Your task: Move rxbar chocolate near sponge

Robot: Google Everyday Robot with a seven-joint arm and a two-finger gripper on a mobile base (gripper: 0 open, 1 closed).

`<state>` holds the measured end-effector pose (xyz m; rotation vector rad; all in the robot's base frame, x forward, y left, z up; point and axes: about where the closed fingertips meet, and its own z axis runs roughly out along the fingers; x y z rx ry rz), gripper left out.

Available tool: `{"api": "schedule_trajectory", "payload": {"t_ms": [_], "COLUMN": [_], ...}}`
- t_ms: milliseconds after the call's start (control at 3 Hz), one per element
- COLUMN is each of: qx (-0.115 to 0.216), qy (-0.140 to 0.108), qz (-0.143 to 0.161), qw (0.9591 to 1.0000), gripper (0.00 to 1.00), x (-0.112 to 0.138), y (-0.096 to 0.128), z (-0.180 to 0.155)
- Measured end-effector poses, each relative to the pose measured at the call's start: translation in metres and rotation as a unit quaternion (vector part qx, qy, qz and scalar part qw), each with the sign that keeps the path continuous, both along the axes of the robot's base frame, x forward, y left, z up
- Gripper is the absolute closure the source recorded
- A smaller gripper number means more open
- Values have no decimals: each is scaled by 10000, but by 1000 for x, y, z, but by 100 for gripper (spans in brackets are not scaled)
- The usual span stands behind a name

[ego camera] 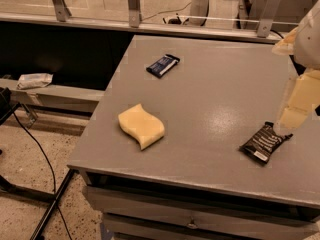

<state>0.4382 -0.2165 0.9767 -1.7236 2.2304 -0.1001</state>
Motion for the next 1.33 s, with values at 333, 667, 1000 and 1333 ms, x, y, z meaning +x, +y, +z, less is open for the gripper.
{"api": "schedule_trajectory", "payload": {"t_ms": [333,667,1000,1333], "qx": [0,150,370,509], "qy": [-1,-93,-170,-227], "qz": [0,-365,-981,-1476], "qw": [10000,9992,9943,9875], "gripper": [0,0,0,0], "x": [0,8,15,28], "y": [0,-7,-17,-28], "z": [0,-20,-61,-104]}}
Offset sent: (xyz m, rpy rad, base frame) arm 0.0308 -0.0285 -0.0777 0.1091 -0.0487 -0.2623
